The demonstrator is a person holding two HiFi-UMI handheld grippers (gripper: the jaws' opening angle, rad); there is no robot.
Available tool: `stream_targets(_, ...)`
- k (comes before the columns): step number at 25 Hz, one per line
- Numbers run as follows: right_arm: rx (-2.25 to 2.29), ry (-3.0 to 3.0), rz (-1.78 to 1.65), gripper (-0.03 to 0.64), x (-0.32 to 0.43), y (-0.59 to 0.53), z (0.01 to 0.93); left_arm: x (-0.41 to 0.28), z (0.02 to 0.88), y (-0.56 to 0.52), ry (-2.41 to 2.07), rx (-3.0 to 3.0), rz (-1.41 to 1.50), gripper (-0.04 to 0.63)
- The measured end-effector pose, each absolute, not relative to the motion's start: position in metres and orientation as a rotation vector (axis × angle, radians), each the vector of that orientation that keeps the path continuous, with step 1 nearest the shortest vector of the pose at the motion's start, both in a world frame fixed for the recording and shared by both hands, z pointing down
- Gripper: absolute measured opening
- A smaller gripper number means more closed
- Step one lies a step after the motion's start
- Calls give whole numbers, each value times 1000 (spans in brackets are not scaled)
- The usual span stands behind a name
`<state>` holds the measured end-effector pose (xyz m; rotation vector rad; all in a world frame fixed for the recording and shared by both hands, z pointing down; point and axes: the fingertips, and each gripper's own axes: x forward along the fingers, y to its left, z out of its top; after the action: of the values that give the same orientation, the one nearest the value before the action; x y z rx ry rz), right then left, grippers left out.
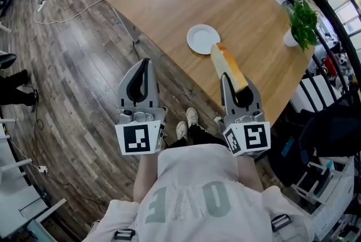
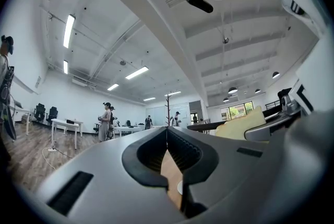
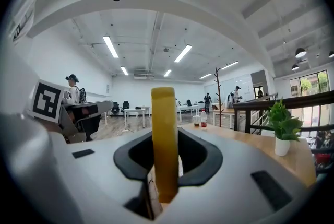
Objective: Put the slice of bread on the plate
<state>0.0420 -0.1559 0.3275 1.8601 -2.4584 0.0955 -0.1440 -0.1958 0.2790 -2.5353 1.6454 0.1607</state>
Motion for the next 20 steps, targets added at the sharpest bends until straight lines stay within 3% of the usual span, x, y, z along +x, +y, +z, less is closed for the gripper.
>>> stream_targets(8,1856,-2486,73,95,52,-208,322,-136,264,-244,1624,-2519,289,9)
stream_targets(20,1828,-2395,-54,95,89,-243,328,-99,276,-293,1629,-2508,154,9)
